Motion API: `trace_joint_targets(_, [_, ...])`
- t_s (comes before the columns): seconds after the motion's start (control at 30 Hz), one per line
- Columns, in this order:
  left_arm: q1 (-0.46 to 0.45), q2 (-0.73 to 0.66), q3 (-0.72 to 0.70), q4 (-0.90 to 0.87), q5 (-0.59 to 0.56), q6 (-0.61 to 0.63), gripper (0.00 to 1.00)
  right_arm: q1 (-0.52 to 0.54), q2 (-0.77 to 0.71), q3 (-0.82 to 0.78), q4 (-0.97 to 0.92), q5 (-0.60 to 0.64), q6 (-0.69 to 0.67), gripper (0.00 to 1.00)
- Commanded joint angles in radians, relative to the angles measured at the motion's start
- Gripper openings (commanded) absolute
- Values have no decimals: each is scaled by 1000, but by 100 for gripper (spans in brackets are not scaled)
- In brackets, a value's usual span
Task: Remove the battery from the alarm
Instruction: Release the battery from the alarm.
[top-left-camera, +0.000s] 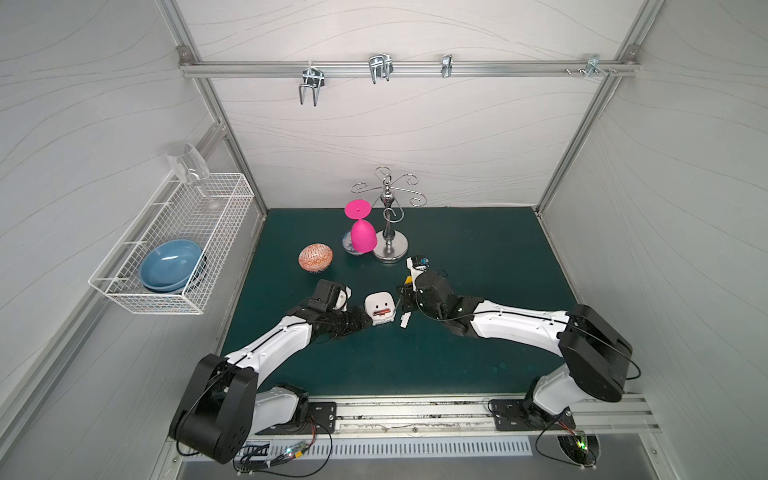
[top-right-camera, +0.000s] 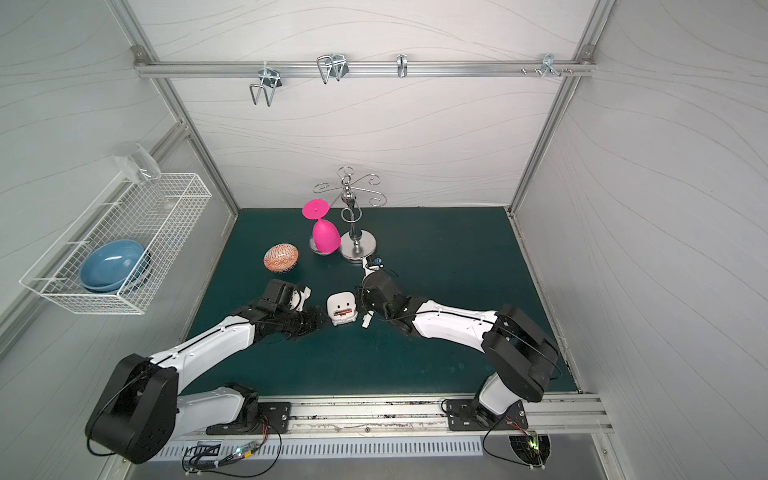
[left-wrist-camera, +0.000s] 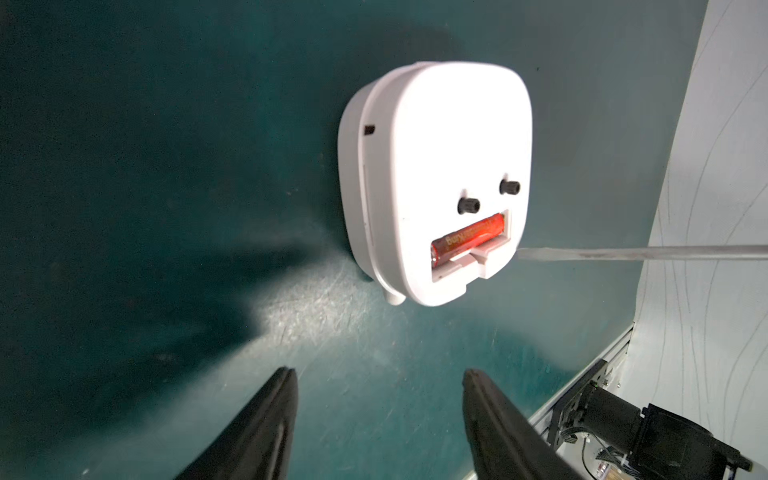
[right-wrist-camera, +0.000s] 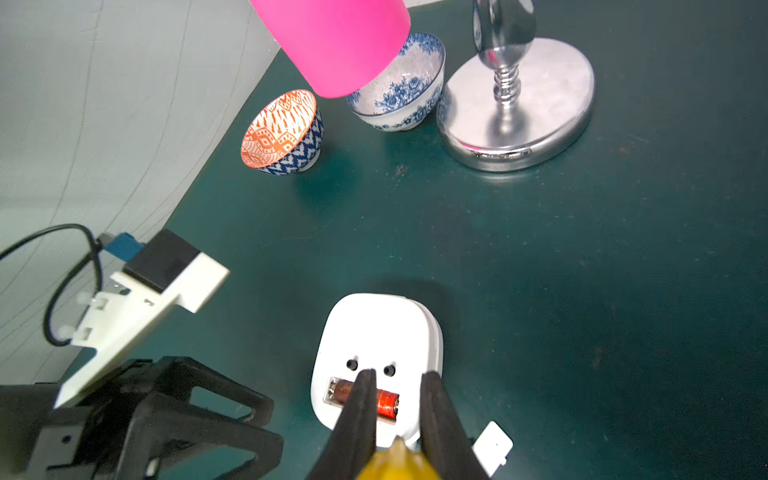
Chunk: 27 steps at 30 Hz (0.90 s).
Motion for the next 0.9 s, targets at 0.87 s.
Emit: trace_joint_targets(0.87, [31,241,105,133,24,31,49,20,105,38,50,9,-49,0])
